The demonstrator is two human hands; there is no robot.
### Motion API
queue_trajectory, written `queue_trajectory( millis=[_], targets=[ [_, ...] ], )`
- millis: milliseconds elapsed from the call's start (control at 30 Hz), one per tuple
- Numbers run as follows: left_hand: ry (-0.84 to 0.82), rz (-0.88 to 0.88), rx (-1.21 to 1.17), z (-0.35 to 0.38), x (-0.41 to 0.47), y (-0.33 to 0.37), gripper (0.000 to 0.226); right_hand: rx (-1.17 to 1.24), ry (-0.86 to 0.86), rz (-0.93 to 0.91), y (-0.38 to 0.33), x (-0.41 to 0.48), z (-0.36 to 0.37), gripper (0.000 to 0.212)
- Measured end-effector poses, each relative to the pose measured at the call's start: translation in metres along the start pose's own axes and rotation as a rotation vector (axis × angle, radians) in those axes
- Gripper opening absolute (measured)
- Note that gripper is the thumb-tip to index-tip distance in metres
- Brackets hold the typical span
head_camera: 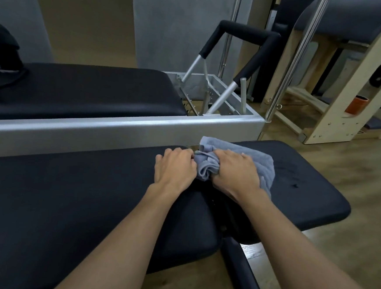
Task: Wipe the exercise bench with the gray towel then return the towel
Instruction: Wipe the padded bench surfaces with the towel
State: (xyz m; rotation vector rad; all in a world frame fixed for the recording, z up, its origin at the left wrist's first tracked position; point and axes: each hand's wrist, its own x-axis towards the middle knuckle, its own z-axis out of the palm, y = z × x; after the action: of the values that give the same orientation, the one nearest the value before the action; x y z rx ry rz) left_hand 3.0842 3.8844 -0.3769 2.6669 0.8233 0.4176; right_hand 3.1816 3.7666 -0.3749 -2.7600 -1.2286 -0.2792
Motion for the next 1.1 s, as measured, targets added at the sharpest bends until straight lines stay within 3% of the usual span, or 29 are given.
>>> queue_trajectory(
  millis=[167,400,667,800,967,1100],
  targets=[
    [0.045,-0.039,0.114,0.007,0.011,0.008,0.029,0.118,-0.103,0.002,0.013,0.053,0.013,0.051],
    [-0.046,-0.076,0.136,-0.002,0.015,0.020,0.027,0.116,-0.066,-0.013,0.021,0.013,0.006,0.035],
    [-0.172,-0.062,0.186,0.007,0.017,0.034,0.043,0.158,-0.129,-0.010,0.052,-0.137,-0.012,0.076],
    [-0.117,0.066,0.151,0.023,0.013,0.048,0.044,0.126,-0.125,0.021,0.048,-0.125,-0.014,0.084],
    [-0.096,0.146,-0.007,0.034,0.019,0.053,0.038,0.139,-0.059,0.086,0.047,-0.063,-0.011,0.041],
    [-0.050,0.077,-0.102,0.037,0.026,0.051,0.031,0.158,-0.055,0.117,0.055,-0.015,-0.003,0.038]
  ],
)
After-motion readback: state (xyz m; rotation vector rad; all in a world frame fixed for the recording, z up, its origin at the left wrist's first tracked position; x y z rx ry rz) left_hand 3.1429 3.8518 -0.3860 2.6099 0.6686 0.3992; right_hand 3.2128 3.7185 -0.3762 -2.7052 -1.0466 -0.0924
